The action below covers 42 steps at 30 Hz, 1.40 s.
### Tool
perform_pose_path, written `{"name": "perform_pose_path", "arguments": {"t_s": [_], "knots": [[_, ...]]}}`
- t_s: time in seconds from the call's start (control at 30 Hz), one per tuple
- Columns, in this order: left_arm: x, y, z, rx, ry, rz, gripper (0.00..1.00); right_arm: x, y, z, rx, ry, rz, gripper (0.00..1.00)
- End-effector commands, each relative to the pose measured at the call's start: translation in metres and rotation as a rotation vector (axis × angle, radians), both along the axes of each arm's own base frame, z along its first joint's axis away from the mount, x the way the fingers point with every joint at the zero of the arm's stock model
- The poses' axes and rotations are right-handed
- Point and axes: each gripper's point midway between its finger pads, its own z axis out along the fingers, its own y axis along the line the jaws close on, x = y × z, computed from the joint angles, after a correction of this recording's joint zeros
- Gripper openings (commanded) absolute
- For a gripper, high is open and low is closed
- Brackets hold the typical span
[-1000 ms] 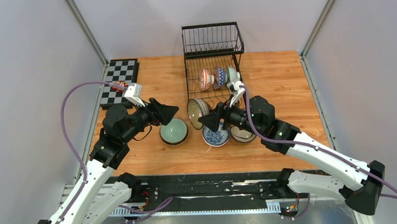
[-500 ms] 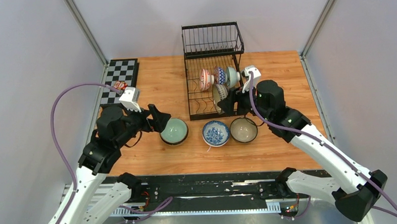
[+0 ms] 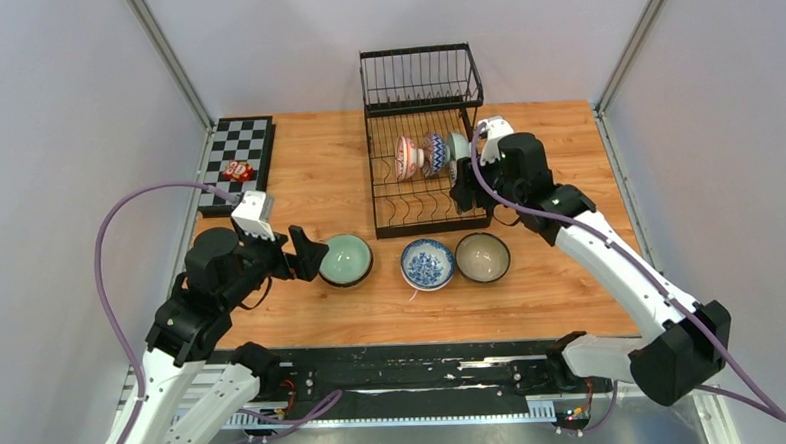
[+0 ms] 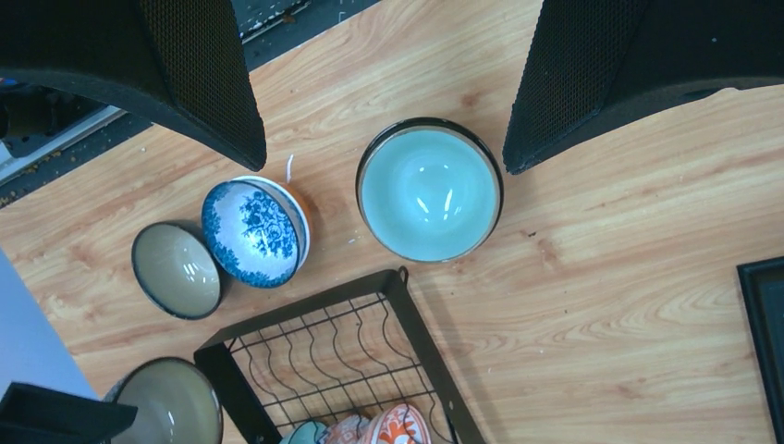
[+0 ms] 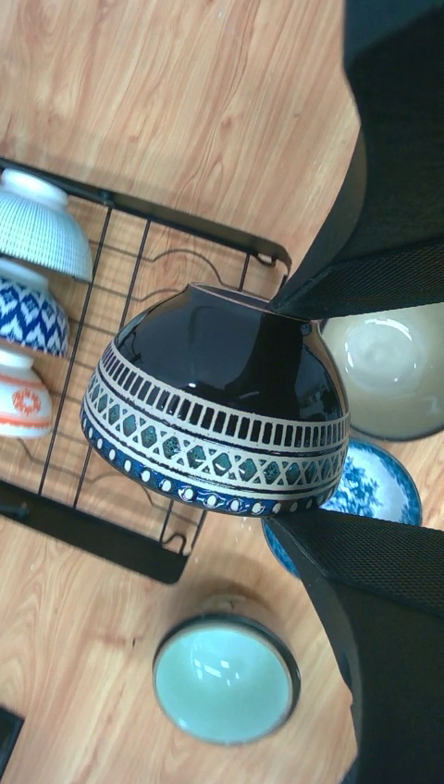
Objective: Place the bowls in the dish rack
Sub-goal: Place the bowl in the dish rack.
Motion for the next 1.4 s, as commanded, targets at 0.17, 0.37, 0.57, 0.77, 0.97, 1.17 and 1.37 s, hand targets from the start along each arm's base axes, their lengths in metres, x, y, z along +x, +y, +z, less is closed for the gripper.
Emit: {"name": "perform_pose_path", "arguments": {"t_s": [0.17, 0.37, 0.57, 0.77, 0.97, 1.17, 1.37], "knots": [[-0.007, -0.009, -0.031, 0.015, 0.047, -0.063, 1.00, 0.048, -0.031, -0.007, -0.127, -0.027, -0.108, 0.03], [-0.006, -0.006, -0.038, 0.032, 0.049, -0.049, 1.00, 0.068, -0.042, -0.032, -0.202, 0.021, -0.149, 0.03], [-0.006, -0.006, -0.039, 0.038, 0.046, -0.051, 1.00, 0.084, -0.046, -0.048, -0.238, 0.056, -0.161, 0.03], [-0.006, -0.007, -0.040, 0.041, 0.048, -0.052, 1.00, 0.096, -0.045, -0.067, -0.248, 0.102, -0.148, 0.03], [-0.007, -0.007, -0.040, 0.043, 0.047, -0.054, 1.00, 0.102, -0.036, -0.080, -0.232, 0.140, -0.097, 0.03], [-0.007, -0.008, -0.041, 0.043, 0.048, -0.059, 1.00, 0.103, -0.033, -0.097, -0.249, 0.188, -0.061, 0.03], [-0.007, -0.009, -0.041, 0.045, 0.050, -0.062, 1.00, 0.104, -0.032, -0.113, -0.252, 0.228, -0.050, 0.03]]}}
